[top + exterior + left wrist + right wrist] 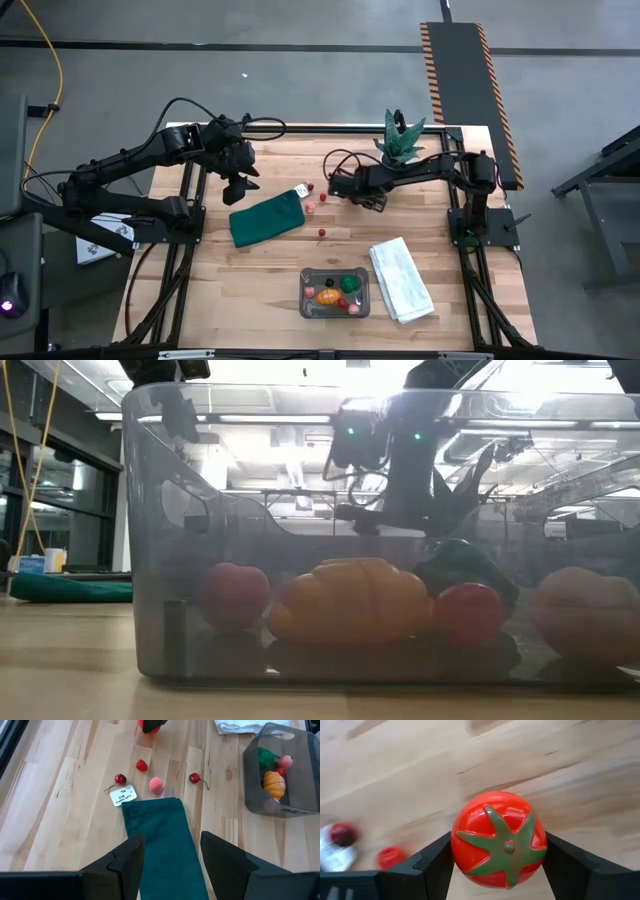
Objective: Pick and placing Produce into tupperware
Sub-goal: Put the red tomato into the black bin
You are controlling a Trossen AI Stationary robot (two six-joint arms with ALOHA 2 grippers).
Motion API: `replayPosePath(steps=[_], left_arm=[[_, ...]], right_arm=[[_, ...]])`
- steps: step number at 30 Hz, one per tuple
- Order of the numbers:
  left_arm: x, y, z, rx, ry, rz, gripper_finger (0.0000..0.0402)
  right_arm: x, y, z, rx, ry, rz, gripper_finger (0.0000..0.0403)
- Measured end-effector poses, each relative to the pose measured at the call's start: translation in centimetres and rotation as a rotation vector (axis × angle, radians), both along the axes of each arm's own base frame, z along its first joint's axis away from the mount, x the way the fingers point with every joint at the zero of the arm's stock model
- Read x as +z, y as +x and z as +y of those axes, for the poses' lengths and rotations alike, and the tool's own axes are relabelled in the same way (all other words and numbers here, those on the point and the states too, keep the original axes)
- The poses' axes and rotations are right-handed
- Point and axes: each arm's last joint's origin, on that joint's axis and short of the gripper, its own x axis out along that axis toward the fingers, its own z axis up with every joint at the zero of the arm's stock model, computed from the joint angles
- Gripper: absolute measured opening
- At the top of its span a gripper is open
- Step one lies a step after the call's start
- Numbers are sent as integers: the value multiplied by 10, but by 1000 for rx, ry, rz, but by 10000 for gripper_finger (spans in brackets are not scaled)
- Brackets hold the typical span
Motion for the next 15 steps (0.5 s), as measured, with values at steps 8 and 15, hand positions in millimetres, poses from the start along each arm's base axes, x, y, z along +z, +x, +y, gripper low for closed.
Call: replayPosePath(steps=[8, 15], left_arm=[[0, 0, 0, -4, 4, 0, 182], [0, 0, 0, -5, 3, 1, 182]], right_arm=[[8, 17, 6, 70, -24, -174, 247], [15, 18, 4, 78, -43, -213, 247]])
